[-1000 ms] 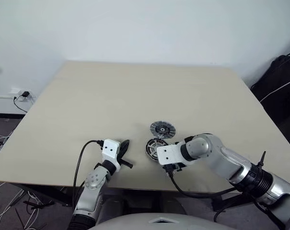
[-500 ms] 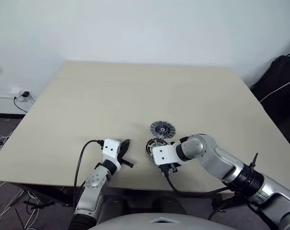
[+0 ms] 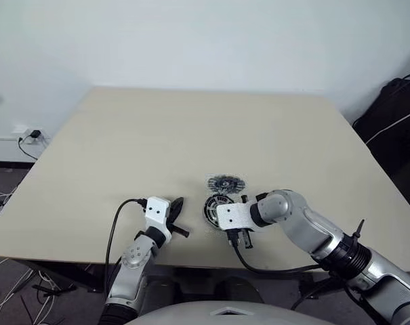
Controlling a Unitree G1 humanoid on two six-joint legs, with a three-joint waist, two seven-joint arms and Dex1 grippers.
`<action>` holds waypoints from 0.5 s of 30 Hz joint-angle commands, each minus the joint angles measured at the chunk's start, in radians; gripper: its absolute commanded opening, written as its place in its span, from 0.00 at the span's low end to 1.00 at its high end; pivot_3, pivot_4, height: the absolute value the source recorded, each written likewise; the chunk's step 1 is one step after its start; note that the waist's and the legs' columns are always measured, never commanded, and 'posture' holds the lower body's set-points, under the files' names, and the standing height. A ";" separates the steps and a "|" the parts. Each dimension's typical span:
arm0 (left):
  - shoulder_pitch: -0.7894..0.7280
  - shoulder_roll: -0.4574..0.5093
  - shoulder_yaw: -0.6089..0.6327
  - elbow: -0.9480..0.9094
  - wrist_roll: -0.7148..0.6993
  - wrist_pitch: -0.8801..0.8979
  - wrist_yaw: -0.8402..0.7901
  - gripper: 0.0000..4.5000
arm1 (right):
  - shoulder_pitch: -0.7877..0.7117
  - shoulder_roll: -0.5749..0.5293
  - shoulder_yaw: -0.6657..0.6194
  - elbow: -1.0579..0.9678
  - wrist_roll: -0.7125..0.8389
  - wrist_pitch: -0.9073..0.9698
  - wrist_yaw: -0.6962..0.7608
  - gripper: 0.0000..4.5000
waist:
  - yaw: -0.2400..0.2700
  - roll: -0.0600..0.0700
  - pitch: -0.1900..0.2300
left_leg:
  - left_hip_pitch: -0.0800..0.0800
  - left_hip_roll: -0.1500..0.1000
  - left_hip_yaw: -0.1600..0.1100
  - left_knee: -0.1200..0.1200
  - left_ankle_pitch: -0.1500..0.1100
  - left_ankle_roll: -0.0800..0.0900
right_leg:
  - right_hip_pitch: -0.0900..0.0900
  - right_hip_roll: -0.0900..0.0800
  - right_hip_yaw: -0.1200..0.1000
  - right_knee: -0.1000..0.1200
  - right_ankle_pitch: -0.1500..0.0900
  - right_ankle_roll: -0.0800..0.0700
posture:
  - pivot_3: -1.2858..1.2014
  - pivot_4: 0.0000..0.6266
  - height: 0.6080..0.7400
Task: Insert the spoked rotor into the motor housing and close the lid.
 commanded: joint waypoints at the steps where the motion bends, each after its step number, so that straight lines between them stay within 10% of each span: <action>1: -0.006 -0.009 -0.001 -0.019 -0.007 -0.021 0.003 0.00 | 0.043 0.031 -0.086 -0.088 0.061 0.165 -0.032 0.01 | 0.001 0.000 0.000 | 0.000 0.000 0.000 0.000 0.000 0.000 | 0.000 0.000 0.000 0.000 0.000 0.000 | 0.52 0.00 1.00; 15: -0.006 -0.007 -0.008 -0.007 -0.008 -0.016 -0.012 0.00 | 0.119 0.339 -0.388 -0.309 0.303 0.994 -0.307 0.01 | 0.006 0.004 -0.003 | -0.001 -0.001 -0.001 0.000 -0.003 0.005 | -0.001 -0.002 -0.001 0.000 0.000 -0.001 | 0.52 0.00 1.00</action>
